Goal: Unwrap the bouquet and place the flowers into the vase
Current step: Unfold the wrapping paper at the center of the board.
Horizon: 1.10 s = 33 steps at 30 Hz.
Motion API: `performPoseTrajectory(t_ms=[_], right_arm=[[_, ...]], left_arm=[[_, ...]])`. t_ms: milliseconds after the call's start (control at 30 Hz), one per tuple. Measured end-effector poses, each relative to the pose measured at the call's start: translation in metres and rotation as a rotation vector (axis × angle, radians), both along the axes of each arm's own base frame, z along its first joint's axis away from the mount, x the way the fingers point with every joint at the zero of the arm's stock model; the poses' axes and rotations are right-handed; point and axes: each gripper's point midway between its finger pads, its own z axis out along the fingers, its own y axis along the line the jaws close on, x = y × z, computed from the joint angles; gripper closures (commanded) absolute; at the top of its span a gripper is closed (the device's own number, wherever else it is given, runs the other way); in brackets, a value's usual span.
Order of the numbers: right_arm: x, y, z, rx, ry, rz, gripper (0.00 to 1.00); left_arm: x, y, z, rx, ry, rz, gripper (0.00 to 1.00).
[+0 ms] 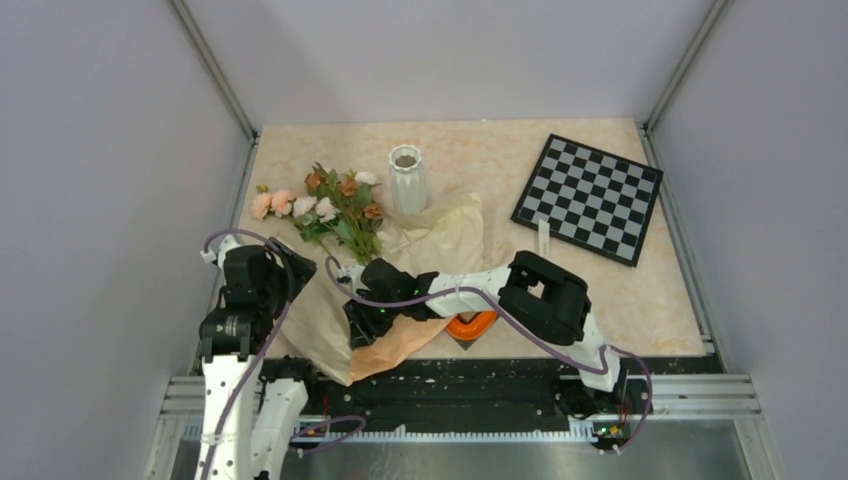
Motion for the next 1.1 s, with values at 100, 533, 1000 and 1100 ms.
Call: performPoseTrajectory(t_ms=[100, 533, 1000, 1100], right_arm=[[0.002, 0.000, 0.000, -0.002, -0.006, -0.008, 0.56], [0.008, -0.023, 0.037, 0.021, -0.110, -0.040, 0.44], [0.032, -0.064, 0.031, -0.106, -0.263, -0.144, 0.45], [0.037, -0.070, 0.017, -0.152, -0.284, -0.156, 0.44]], left_arm=[[0.005, -0.001, -0.029, -0.023, 0.043, 0.016, 0.17], [0.037, -0.008, -0.095, -0.077, 0.125, 0.009, 0.16], [0.056, -0.005, -0.118, -0.064, 0.159, 0.003, 0.12], [0.053, -0.001, -0.124, -0.060, 0.171, 0.011, 0.03]])
